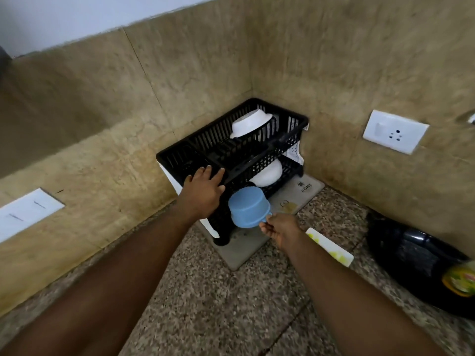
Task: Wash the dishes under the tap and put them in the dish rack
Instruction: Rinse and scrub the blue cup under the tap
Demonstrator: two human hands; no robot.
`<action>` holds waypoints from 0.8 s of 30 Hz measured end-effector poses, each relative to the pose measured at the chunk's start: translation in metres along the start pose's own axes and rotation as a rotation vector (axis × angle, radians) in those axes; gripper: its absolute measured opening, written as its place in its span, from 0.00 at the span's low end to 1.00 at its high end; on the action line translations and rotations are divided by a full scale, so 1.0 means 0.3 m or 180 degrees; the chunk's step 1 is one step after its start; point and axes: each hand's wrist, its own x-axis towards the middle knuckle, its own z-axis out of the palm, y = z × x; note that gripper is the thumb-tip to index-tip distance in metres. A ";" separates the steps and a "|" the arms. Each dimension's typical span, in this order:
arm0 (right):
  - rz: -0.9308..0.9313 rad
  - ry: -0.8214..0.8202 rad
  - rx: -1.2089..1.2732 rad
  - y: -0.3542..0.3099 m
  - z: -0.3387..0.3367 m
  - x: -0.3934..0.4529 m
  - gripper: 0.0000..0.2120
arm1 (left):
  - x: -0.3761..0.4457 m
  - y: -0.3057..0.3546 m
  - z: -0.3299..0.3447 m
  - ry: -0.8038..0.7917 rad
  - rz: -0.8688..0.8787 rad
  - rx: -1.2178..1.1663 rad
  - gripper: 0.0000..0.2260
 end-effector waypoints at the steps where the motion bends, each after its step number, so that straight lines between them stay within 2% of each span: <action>1: -0.0019 0.0022 0.0005 -0.004 0.036 0.031 0.09 | 0.012 -0.022 0.004 -0.0121 0.0034 -0.0085 0.27; 4: 0.0012 0.0031 0.0017 -0.011 0.135 0.118 0.11 | 0.020 -0.059 0.014 -0.0225 0.0233 -0.0203 0.28; 12: 0.0285 -0.0119 0.0208 -0.036 0.331 0.301 0.13 | 0.008 -0.077 0.047 0.0009 0.0321 -0.0349 0.30; 17: 0.0288 -0.0237 0.0454 -0.050 0.386 0.355 0.12 | 0.012 -0.079 0.066 0.0125 0.0341 -0.0293 0.27; 19: 0.0354 -0.0148 0.0427 -0.045 0.393 0.370 0.11 | 0.010 -0.075 0.066 0.0145 0.0338 -0.0302 0.26; 22: 0.0326 -0.0290 0.0333 -0.047 0.413 0.378 0.12 | 0.007 -0.073 0.066 0.0173 0.0320 -0.0294 0.26; 24: 0.0323 -0.0236 0.0061 -0.053 0.429 0.364 0.14 | 0.009 -0.074 0.066 0.0191 0.0310 -0.0284 0.26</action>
